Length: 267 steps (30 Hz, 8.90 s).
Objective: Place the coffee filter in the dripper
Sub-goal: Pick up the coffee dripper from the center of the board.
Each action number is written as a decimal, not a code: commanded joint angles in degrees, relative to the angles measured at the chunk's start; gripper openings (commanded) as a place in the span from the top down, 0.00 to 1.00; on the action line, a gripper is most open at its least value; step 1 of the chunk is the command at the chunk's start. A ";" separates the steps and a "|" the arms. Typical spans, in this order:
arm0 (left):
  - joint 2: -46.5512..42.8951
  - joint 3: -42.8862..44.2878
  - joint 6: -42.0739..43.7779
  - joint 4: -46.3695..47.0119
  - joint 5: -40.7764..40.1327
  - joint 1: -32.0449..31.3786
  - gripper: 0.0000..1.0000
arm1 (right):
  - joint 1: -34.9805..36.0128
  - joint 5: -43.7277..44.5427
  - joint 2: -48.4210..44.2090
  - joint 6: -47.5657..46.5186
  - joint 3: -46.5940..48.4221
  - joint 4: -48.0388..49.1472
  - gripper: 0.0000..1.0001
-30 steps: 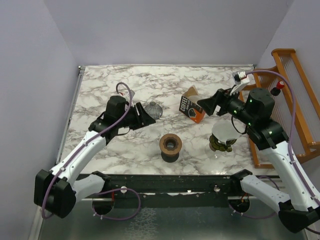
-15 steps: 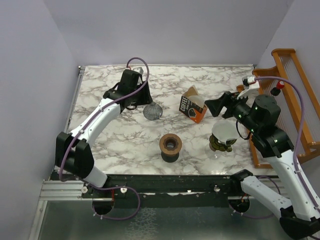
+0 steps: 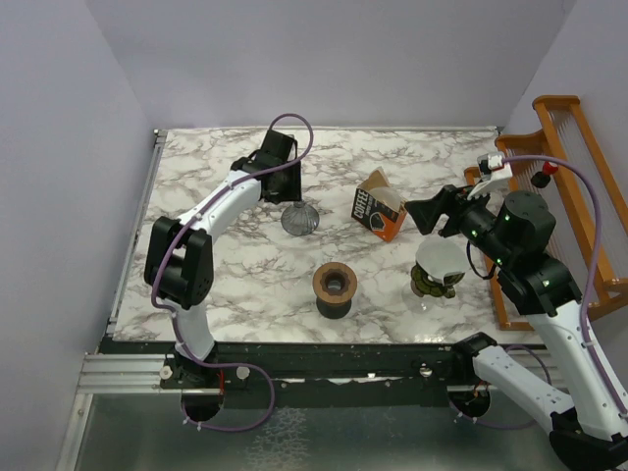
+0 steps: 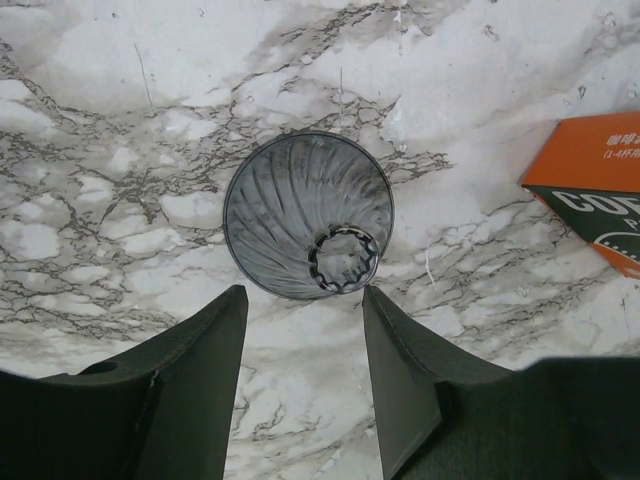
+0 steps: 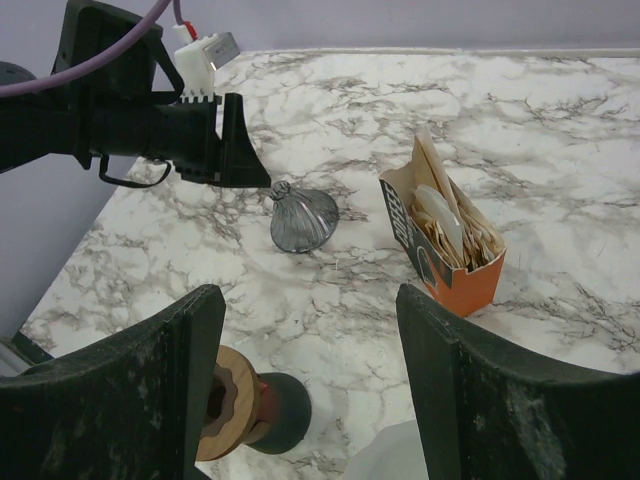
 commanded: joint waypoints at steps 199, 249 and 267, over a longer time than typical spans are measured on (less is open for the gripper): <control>-46.17 -6.22 -0.22 -8.96 18.15 -0.79 0.34 | 47.20 21.71 34.05 -71.01 19.52 -11.21 0.99; -39.62 -10.38 5.63 -12.98 22.23 -0.84 0.73 | 54.01 31.99 27.19 -108.94 4.13 5.08 1.00; -40.18 -11.22 6.14 -12.99 22.88 -0.84 1.00 | 54.09 34.18 26.65 -107.79 3.21 9.68 0.76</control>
